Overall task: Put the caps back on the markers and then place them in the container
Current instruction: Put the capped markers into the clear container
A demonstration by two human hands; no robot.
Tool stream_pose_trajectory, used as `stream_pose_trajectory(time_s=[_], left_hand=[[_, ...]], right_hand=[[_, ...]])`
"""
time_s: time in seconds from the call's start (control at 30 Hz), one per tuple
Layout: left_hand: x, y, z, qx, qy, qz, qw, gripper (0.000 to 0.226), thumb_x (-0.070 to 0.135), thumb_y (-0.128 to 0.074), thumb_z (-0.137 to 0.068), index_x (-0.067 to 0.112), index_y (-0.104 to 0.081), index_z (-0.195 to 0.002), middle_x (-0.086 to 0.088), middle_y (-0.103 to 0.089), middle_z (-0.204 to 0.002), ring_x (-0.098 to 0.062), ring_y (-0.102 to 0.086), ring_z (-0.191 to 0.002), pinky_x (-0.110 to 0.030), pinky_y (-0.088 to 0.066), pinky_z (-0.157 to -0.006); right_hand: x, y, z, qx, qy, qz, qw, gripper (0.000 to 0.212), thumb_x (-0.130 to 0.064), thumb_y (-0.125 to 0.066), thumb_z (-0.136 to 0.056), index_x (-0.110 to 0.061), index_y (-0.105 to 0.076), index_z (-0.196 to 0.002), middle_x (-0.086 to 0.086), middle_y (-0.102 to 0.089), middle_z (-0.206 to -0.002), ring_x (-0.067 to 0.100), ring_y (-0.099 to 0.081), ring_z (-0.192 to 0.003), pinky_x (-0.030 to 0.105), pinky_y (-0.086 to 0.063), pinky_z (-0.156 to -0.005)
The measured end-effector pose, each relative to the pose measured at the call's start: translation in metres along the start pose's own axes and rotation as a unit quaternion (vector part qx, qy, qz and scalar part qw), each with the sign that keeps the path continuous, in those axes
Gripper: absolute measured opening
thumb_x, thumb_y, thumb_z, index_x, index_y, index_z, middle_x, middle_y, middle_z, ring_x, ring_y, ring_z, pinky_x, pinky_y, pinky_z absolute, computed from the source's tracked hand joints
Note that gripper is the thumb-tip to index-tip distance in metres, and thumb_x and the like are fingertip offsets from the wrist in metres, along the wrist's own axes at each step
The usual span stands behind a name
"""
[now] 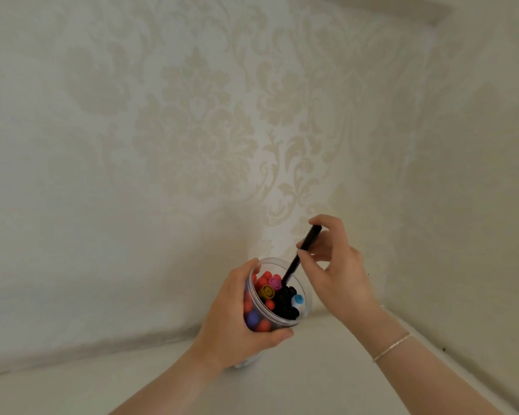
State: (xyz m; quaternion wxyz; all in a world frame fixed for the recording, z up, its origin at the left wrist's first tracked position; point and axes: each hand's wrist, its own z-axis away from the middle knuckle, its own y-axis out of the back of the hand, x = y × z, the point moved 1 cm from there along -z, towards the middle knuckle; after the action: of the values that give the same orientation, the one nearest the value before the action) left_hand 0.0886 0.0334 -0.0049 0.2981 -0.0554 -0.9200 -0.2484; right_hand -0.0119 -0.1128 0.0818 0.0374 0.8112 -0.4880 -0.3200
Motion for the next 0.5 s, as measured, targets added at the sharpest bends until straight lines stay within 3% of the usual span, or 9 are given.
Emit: stream_pose_trajectory(time_s=[0.13,0.23,0.4,0.5], left_hand=[[0.0,0.006,0.005,-0.002,0.013,0.014,1.0,0.105,0.045,-0.089,-0.054,0.036,-0.028,-0.139,0.019,-0.043,-0.133,-0.011,-0.049,-0.125,-0.033,-0.047,-0.101],[0.003,0.012,0.007,-0.028,0.017,0.027,0.999,0.104,0.044,-0.088,-0.058,0.042,-0.023,-0.139,0.022,-0.04,-0.135,-0.009,-0.048,-0.127,-0.031,-0.045,-0.103],[0.007,0.025,0.01,-0.065,0.037,0.022,0.997,0.111,0.046,-0.089,-0.053,0.05,-0.019,-0.139,0.033,-0.036,-0.132,0.004,-0.043,-0.127,-0.016,-0.039,-0.103],[0.014,0.035,0.008,-0.09,0.026,-0.012,0.996,0.11,0.053,-0.089,-0.047,0.054,-0.021,-0.134,0.026,-0.035,-0.134,0.005,-0.041,-0.127,-0.016,-0.04,-0.102]], right_hand=[[0.0,0.001,0.006,0.025,0.0,-0.064,0.998,0.053,-0.001,-0.065,-0.084,-0.044,-0.04,-0.104,-0.01,-0.068,-0.087,0.003,-0.067,-0.08,0.011,-0.052,-0.073],[-0.004,-0.003,0.012,0.027,0.022,-0.062,0.997,0.056,-0.002,-0.065,-0.084,-0.049,-0.038,-0.101,-0.012,-0.067,-0.088,0.003,-0.067,-0.082,0.013,-0.053,-0.073],[-0.011,-0.006,0.016,0.033,0.046,-0.066,0.996,0.06,0.0,-0.066,-0.083,-0.047,-0.038,-0.107,-0.012,-0.067,-0.089,0.003,-0.067,-0.083,0.021,-0.056,-0.076],[-0.02,-0.003,0.017,0.049,0.068,-0.078,0.993,0.058,0.004,-0.067,-0.081,-0.041,-0.04,-0.107,-0.009,-0.068,-0.089,0.004,-0.067,-0.081,0.017,-0.055,-0.074]])
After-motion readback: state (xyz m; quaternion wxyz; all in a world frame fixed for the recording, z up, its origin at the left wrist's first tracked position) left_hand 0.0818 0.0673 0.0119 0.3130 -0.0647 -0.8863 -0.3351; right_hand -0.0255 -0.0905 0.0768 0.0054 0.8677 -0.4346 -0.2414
